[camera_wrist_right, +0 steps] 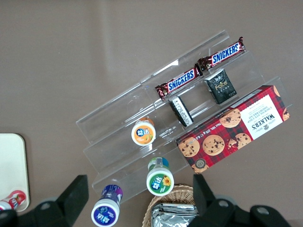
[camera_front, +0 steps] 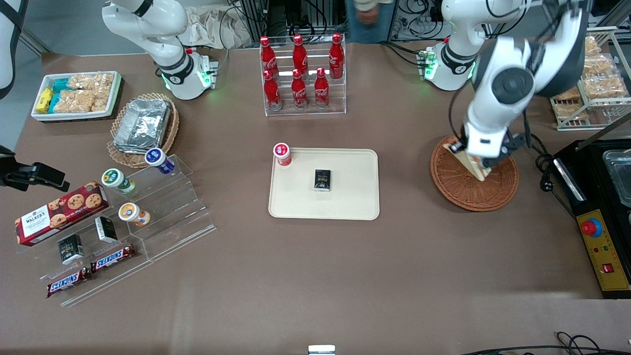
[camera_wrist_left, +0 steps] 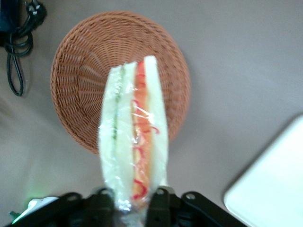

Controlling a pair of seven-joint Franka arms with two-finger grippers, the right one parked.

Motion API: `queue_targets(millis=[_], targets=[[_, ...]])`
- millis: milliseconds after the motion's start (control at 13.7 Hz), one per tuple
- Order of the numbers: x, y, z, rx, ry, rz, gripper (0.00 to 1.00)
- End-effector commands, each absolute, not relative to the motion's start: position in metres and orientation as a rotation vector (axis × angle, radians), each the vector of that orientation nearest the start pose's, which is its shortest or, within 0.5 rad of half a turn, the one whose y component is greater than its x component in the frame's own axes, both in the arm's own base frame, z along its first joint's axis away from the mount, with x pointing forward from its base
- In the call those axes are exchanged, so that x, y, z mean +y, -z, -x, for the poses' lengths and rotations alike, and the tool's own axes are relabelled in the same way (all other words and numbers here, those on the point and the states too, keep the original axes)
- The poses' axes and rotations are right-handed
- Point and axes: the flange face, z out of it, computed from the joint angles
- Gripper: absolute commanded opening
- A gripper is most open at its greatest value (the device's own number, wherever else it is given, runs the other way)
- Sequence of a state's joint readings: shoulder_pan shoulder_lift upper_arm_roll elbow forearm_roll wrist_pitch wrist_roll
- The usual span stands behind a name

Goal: Place sandwich from basket to tray
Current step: 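Lift the sandwich and carry it over the white tray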

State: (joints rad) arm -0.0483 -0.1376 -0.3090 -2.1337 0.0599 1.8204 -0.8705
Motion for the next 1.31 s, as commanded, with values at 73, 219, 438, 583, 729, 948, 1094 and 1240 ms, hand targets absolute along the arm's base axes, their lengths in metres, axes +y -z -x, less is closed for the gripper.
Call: queue_targets(millis=[73,219,438,583,729,948,1094,1240], targets=[[-0.232,-0.456,-0.455,-0.43,-0.209,3.025,0.0],[-0.278,-0.444,-0.439,-0.332,-0.14,3.124,0.0],[-0.326,-0.393,-0.414,-0.177,-0.052,3.205,0.0],[-0.352,-0.346,-0.418,-0.127,-0.022,3.257,0.0],[-0.369,-0.313,-0.415,-0.071,0.001,3.28,0.0],[-0.385,-0.273,-0.409,0.04,0.028,3.279,0.0],[-0.384,-0.263,-0.409,0.099,0.037,3.25,0.0],[-0.378,-0.255,-0.412,0.119,0.038,3.23,0.0]])
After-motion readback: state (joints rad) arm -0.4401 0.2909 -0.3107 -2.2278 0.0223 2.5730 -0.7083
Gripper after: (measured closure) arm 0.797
